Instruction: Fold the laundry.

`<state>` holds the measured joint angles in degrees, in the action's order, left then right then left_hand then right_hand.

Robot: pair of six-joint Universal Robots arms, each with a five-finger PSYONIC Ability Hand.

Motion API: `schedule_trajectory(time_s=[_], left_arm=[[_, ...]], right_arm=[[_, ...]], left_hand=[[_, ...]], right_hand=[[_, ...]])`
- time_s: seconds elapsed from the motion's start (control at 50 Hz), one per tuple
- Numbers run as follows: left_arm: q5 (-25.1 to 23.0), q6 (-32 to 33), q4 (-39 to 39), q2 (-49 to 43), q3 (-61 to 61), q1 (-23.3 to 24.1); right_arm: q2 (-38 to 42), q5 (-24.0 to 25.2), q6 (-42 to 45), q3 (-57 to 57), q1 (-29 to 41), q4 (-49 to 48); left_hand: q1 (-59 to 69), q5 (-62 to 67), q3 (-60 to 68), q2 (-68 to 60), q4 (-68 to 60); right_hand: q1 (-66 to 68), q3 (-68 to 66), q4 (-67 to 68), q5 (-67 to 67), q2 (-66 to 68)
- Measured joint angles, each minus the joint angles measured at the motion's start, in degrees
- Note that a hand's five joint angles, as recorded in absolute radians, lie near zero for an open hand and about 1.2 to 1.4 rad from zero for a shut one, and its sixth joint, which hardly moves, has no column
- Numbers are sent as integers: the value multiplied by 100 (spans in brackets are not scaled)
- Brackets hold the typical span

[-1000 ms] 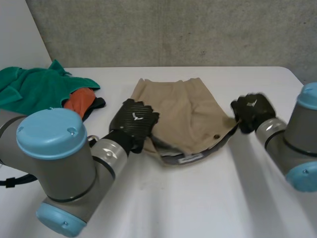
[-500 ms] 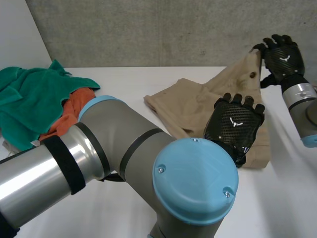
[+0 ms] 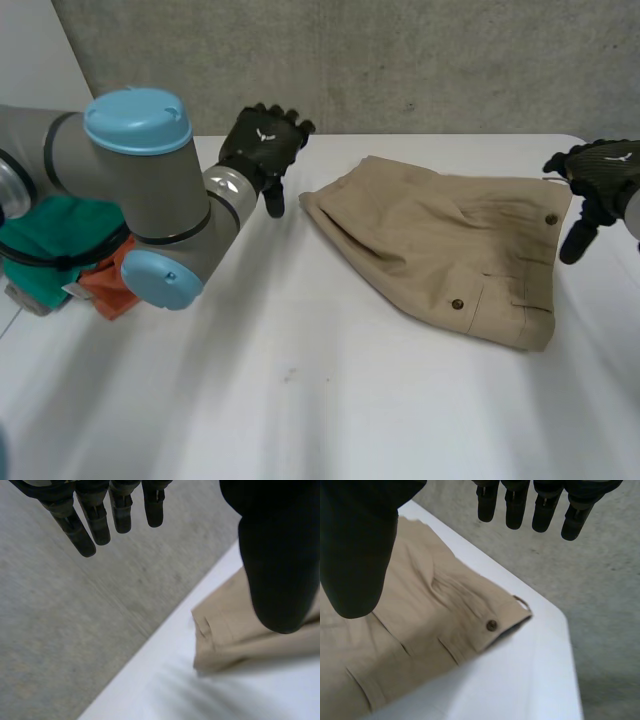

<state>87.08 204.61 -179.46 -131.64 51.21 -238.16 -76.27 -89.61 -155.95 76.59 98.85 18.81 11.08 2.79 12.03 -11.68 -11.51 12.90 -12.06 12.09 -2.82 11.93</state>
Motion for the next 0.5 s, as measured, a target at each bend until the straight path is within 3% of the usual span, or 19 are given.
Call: schedule_trajectory(time_s=[0.22, 0.36, 0.5], left_arm=[[-821, 307, 312, -1150, -1053, -99], [-947, 401, 483, -1661, -1753, 15], [-945, 375, 661, -1763, -1973, 41]], right_arm=[[-315, -207, 768, 168, 15, 312], [-153, 187, -237, 542, 150, 685], [500, 347, -1465, 942, 298, -133]], left_hand=[[0, 0, 0, 0, 0], [0, 0, 0, 0, 0], [0, 0, 0, 0, 0]], right_hand=[[18, -20, 17, -19, 18], [18, -20, 17, -20, 18], [19, -20, 18, -20, 18]])
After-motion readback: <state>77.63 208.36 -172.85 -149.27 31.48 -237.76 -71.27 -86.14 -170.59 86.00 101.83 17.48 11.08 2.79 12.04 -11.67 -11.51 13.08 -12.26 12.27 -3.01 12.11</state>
